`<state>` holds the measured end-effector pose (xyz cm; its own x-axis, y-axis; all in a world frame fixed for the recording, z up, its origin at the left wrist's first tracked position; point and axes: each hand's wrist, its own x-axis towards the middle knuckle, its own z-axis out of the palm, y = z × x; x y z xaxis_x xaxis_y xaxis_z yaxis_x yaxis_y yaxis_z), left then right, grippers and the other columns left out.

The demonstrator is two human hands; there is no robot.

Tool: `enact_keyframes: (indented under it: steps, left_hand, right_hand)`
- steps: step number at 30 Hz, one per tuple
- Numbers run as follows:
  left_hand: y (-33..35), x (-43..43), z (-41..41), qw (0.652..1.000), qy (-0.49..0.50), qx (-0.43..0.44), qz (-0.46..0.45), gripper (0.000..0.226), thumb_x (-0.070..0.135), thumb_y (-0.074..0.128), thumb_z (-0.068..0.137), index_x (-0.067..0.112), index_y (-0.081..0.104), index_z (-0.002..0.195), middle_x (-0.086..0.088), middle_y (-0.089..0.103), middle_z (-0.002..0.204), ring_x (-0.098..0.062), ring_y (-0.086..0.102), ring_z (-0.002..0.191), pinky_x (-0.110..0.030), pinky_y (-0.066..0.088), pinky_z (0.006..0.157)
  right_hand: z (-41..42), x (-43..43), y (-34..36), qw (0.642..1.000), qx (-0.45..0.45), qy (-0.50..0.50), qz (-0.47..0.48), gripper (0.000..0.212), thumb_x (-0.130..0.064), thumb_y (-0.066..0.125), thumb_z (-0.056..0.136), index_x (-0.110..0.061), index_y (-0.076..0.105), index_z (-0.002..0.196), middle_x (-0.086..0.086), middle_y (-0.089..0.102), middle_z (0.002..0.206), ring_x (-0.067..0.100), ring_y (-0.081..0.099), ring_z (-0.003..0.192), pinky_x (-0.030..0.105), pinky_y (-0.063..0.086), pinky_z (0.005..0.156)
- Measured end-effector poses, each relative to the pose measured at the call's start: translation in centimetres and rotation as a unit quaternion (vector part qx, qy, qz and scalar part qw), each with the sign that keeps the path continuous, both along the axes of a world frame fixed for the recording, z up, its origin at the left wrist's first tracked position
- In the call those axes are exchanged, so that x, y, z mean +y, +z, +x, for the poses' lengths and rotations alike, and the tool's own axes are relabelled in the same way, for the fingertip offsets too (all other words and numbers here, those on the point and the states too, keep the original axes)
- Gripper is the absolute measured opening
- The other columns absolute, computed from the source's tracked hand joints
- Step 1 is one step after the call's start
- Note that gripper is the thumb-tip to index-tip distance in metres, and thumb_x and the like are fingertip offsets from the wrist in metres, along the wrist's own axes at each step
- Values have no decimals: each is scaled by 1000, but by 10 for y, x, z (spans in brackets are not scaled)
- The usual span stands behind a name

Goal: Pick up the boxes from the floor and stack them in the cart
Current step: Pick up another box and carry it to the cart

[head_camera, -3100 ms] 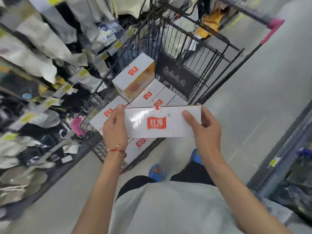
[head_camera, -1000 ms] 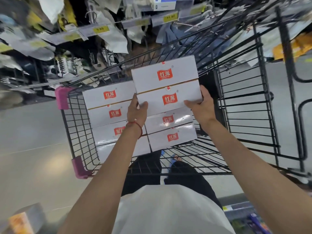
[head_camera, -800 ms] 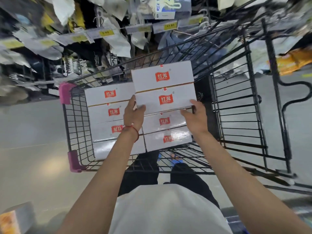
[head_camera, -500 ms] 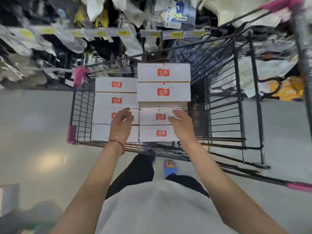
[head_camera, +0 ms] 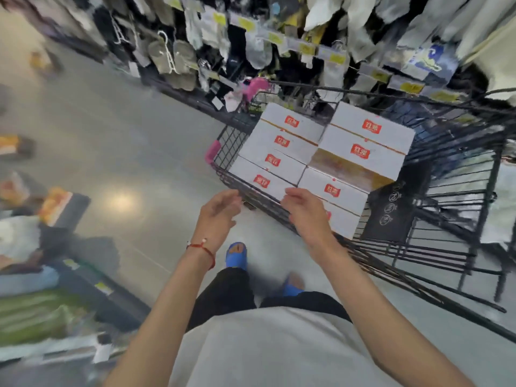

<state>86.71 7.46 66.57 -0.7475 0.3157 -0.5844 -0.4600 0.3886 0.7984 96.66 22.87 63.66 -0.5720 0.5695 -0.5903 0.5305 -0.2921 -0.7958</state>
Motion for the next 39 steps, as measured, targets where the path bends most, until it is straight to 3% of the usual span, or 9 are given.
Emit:
enact_keyframes:
  steps: [3,6,9,13,15,21,29,35,39]
  left_hand:
    - [-2,-44,-14,999,50,9,7,27,3,57,96,20,65,115,0,69,114,-15,62,100,-35,50,89]
    - [-10,-90,-36,995,99,5,16,29,0,57,96,18,64,117,0,69,115,-16,63,101,-33,50,87]
    - [-16,-141,-66,989,146,5,25,29,0,56,95,19,64,117,2,69,112,-18,63,104,-32,49,86]
    - [-12,-221,-104,978,204,4,32,24,5,52,99,19,63,115,2,68,110,-16,64,98,-30,48,83]
    - [-13,-261,-125,972,235,7,28,23,6,52,99,23,64,110,5,69,107,-15,64,96,-29,48,81]
    - [-12,-353,-186,945,326,2,24,21,10,50,101,24,64,110,4,70,111,-13,65,97,-27,50,81]
    - [-17,-416,-294,912,409,-8,22,20,12,51,101,23,64,111,1,69,115,-16,66,104,-30,50,89]
    - [-21,-444,-398,882,470,-23,11,19,10,52,101,23,65,104,-3,69,116,-21,66,103,-37,50,93]
    - [-18,-451,-458,864,501,-36,21,18,11,52,102,20,65,110,-3,69,117,-20,67,105,-37,50,94]
  right_hand:
    - [-32,-37,9,999,3,47,7,27,-21,67,97,-22,68,124,-3,69,121,12,64,112,35,53,99]
    - [-76,-78,15,997,11,81,7,28,-16,66,97,-17,68,125,0,70,116,14,66,105,31,53,90]
    - [-126,-127,15,993,17,121,0,28,-11,67,96,-13,69,124,5,72,112,16,66,99,37,52,98]
    - [-188,-210,19,984,16,178,-22,22,-8,64,99,-16,66,119,2,69,102,17,64,97,33,49,93]
    - [-217,-250,22,976,18,215,-34,22,-10,63,100,-16,66,120,2,68,103,18,64,99,33,50,88]
    - [-292,-342,27,953,8,298,-53,21,-18,64,100,-24,67,120,0,72,114,20,68,112,40,54,101]
    - [-428,-403,14,935,1,348,-73,27,-18,65,98,-20,67,125,2,72,115,20,69,112,32,54,94]
    - [-556,-431,15,912,-3,402,-79,30,-19,63,100,-20,65,130,0,71,119,14,68,111,30,55,97]
    - [-632,-447,17,893,-9,445,-68,29,-19,62,101,-20,65,130,0,70,117,16,68,110,29,54,93]
